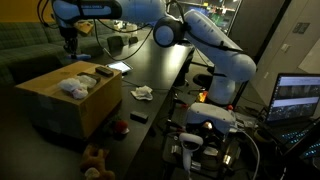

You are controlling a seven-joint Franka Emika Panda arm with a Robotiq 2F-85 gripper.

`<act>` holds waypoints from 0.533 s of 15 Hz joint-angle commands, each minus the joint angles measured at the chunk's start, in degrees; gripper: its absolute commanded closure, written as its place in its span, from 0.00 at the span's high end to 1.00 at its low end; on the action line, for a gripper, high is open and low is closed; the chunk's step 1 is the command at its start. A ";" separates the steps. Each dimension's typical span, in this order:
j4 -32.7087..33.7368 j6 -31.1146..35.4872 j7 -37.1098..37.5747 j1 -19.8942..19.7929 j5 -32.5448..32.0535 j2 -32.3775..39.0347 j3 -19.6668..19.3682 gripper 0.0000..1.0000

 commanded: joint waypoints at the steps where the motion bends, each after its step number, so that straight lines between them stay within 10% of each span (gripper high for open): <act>1: -8.64 -5.49 0.71 -1.34 0.96 -7.34 0.25 0.03; 8: -26.82 -9.85 5.14 -4.88 3.42 -18.15 0.17 0.03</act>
